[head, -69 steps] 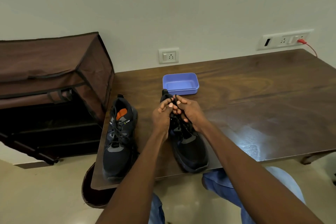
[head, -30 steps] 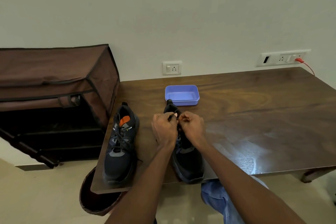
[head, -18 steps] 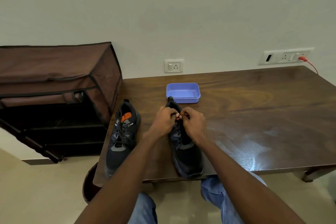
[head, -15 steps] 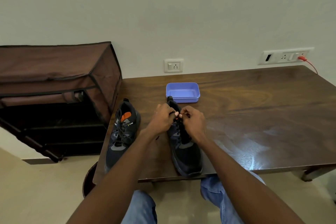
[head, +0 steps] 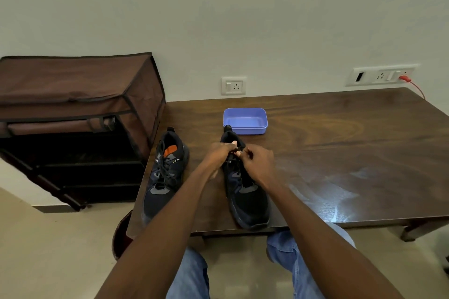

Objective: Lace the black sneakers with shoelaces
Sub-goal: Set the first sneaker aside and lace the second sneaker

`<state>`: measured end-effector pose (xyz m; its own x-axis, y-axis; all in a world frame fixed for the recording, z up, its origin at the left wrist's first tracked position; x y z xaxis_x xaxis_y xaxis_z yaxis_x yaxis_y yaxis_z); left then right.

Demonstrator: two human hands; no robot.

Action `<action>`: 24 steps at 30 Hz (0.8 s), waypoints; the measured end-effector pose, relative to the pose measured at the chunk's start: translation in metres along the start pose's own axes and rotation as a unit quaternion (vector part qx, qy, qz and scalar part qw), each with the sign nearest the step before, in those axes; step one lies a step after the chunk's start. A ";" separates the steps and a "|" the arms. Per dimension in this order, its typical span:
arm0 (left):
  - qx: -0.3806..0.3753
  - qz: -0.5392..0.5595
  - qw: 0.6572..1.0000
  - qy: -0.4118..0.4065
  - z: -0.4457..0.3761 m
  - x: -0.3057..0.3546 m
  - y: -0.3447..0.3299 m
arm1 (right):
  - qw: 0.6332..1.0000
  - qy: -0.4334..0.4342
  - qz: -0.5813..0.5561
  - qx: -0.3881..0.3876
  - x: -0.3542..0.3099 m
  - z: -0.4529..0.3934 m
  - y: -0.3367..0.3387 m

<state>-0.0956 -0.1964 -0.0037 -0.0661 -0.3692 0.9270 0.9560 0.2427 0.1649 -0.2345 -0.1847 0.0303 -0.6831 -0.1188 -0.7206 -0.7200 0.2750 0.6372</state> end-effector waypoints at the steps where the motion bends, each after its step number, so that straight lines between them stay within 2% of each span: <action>1: 0.006 0.003 1.000 -0.005 -0.001 0.001 0.002 | 1.000 0.002 0.009 -0.002 0.001 0.001 0.001; 6: 0.071 -0.007 0.997 -0.039 -0.006 0.013 0.014 | 0.995 -0.002 0.087 -0.040 0.006 0.010 0.014; 9: 0.092 -0.098 0.987 -0.088 -0.013 0.020 0.009 | 0.980 -0.009 0.175 -0.092 0.013 0.022 0.018; 12: 0.114 -0.197 0.965 -0.130 -0.017 0.024 0.005 | 0.972 -0.005 0.214 -0.100 0.017 0.032 0.022; 20: 0.154 -0.283 0.935 -0.150 -0.023 0.025 0.001 | 0.967 -0.002 0.234 -0.097 0.029 0.045 0.024; 24: 0.106 -0.273 0.933 -0.208 -0.017 0.025 -0.003 | 0.969 -0.034 0.220 -0.110 0.038 0.051 0.016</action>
<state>-0.0957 -0.2214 0.0137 -0.6738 -0.1211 0.7289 0.6721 0.3094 0.6727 -0.2660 -0.1357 -0.0008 -0.9256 0.0289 -0.3773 -0.3745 0.0739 0.9243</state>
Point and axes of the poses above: each hand's wrist, its own z-axis away from the middle knuckle, its own y-axis out of the back of the hand, x = y × z, the point moved 10 cm from there along -z, towards the middle knuckle, and after that the axes turned 12 degrees about x, right-handed, at the moved point
